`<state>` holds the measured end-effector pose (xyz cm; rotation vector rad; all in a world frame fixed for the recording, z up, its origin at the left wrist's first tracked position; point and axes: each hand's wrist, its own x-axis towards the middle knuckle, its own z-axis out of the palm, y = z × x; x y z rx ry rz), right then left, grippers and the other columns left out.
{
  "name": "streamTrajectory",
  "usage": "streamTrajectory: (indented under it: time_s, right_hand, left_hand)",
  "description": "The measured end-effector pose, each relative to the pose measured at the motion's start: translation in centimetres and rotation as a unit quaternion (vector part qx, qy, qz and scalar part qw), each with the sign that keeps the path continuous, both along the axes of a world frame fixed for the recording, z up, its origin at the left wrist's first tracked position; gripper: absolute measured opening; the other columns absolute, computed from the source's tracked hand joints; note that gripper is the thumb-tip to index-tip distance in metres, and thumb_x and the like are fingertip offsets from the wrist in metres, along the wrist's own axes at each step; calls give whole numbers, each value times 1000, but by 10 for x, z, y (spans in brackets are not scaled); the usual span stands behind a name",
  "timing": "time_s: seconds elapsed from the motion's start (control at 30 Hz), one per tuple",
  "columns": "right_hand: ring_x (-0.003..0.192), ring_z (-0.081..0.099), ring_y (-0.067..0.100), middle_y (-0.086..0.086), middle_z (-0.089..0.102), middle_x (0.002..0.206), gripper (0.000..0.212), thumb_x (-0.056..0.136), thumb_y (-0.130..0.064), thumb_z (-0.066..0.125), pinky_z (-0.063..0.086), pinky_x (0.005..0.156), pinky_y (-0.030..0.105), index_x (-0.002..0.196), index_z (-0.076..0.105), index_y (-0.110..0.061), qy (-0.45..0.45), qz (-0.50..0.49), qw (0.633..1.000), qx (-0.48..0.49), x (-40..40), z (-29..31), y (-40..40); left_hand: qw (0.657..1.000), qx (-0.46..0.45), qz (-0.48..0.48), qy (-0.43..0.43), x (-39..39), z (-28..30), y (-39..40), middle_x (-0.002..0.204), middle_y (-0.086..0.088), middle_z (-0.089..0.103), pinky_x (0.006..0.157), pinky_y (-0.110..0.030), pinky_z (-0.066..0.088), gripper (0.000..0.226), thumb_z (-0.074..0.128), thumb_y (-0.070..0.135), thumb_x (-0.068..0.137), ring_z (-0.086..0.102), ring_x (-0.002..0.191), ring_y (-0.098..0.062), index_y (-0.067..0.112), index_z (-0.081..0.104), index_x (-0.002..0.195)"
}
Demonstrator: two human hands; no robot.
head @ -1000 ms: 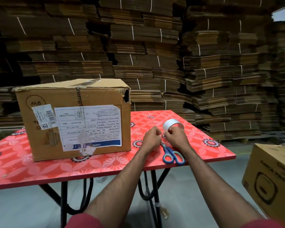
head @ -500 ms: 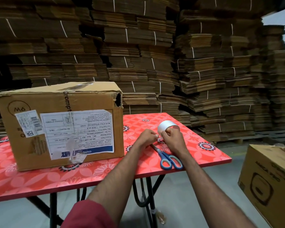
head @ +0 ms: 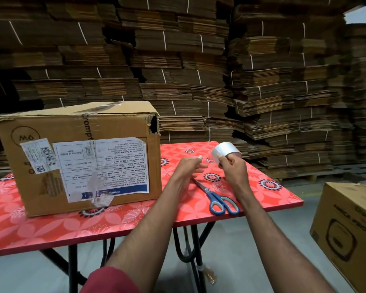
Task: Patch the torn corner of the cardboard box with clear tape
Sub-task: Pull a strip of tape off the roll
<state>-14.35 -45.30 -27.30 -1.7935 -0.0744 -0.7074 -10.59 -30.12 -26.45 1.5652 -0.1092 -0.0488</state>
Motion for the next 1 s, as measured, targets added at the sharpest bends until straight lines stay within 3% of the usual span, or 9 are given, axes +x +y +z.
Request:
streamTrajectory:
  time_s: [0.17, 0.27, 0.37, 0.53, 0.63, 0.7, 0.83, 0.9, 1.0]
  right_hand:
    - [64, 56, 23, 20, 61, 67, 36, 99, -29, 62, 42, 56, 36, 67, 54, -14, -9, 12, 1000, -5, -1, 0, -1]
    - [62, 55, 23, 30, 62, 74, 37, 100, -28, 62, 40, 54, 35, 68, 54, -11, -12, 13, 1000, -15, -2, 0, -1]
    - [62, 54, 23, 24, 59, 67, 37, 99, -27, 62, 41, 55, 36, 68, 55, -10, -13, 15, 1000, -19, -2, 0, -1]
    - [61, 53, 19, 7, 58, 66, 33, 100, -27, 63, 40, 55, 33, 71, 56, -11, -13, 21, 999, -30, -5, -1, 1]
    - [67, 61, 28, 15, 67, 79, 29, 101, -30, 60, 46, 57, 39, 86, 63, -6, -14, 25, 999, -32, -11, 1, 5]
    - [77, 66, 32, 17, 70, 87, 37, 103, -38, 55, 51, 64, 44, 93, 66, -5, -15, 25, 999, -35, -16, 4, 7]
    - [88, 63, 16, 5, 69, 98, 66, 103, -63, 28, 45, 71, 32, 111, 68, -11, 36, 45, 997, -48, -24, 9, 4]
    - [107, 63, 23, 9, 70, 115, 89, 94, -77, 13, 47, 83, 34, 131, 63, -14, 64, 50, 994, -68, -23, 9, 1]
    - [105, 63, 28, 14, 69, 110, 121, 71, -97, -3, 44, 81, 34, 133, 61, -15, 88, 46, 991, -93, -24, 11, -5]
  left_hand:
    - [989, -129, -44, 61, -7, 7, -5, 111, -19, 65, 77, -33, 56, 41, 66, 27, 95, 67, 96, -28, -1, 57, 123]
    - [981, -165, -55, 91, -7, 7, -6, 107, -22, 64, 75, -33, 56, 25, 70, 10, 90, 67, 93, -29, -5, 60, 108]
    - [982, -158, -52, 94, -7, 5, -7, 93, -16, 68, 76, -32, 58, 9, 68, 0, 88, 68, 83, -25, -1, 65, 96]
    - [986, -138, -28, 87, -12, 8, -8, 77, -10, 67, 58, -26, 58, 5, 62, -3, 89, 67, 65, -17, 1, 65, 90]
    - [985, -138, -27, 101, -17, 15, -7, 82, -12, 67, 63, -31, 59, 7, 59, -1, 91, 67, 71, -23, 1, 64, 88]
    - [984, -137, -38, 109, -22, 19, -7, 84, -13, 68, 66, -34, 60, 10, 54, 0, 93, 69, 73, -25, 0, 63, 88]
    - [991, -103, -10, 86, -27, 27, -6, 70, -15, 70, 54, -29, 60, 12, 53, -5, 94, 72, 58, -21, -7, 63, 86]
    - [995, -67, 10, 69, -29, 31, -6, 64, -15, 69, 51, -28, 59, 12, 54, -9, 92, 70, 52, -20, -9, 63, 85]
    - [996, -49, 25, 63, -31, 37, -7, 48, -12, 64, 46, -27, 58, 16, 51, -13, 93, 65, 39, -18, -10, 60, 80]
